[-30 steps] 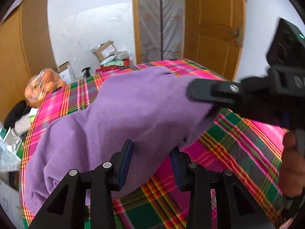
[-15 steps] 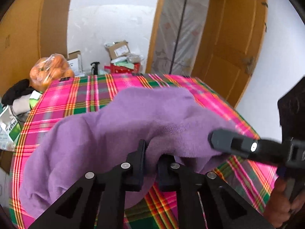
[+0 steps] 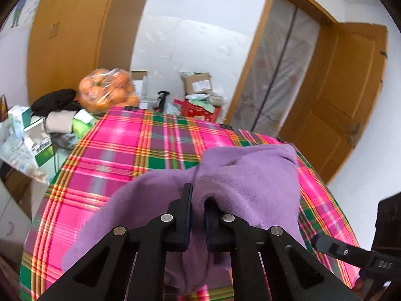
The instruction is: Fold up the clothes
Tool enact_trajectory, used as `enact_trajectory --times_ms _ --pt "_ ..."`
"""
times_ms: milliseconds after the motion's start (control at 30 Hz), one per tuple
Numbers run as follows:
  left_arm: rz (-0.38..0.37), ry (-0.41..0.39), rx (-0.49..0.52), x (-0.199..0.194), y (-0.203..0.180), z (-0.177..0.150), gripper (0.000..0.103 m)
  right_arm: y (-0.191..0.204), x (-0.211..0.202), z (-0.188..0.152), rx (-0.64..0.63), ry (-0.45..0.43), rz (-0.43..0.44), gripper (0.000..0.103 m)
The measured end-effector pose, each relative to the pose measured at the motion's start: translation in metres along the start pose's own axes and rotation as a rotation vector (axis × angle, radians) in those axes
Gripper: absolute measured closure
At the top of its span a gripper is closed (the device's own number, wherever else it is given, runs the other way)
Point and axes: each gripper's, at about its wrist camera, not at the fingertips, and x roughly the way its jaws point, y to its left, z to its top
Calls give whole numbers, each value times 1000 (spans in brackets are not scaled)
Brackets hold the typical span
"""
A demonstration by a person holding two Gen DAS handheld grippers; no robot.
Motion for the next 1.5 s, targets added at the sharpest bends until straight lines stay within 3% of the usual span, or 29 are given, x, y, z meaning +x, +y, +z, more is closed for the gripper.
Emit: enact_trajectory --times_ms 133,267,500,767,833,900,1067,1500 --pt "32 -10 -37 -3 19 0 94 -10 12 -3 11 29 -70 90" --pt "61 -17 -79 -6 40 0 94 -19 26 -5 18 62 -134 73" --pt "102 -6 -143 -3 70 -3 94 -25 48 -5 23 95 -151 59" --pt "115 14 -162 4 84 -6 94 -23 84 0 16 144 -162 57" --pt "114 19 -157 4 82 -7 94 -24 91 1 26 147 -154 61" --pt "112 24 -153 4 81 -7 94 -24 95 1 29 146 -145 81" --pt "108 36 -143 5 77 -9 94 -18 88 2 -12 122 -160 90" --pt "11 8 -42 -17 19 -4 95 -21 18 30 -3 -78 -216 94"
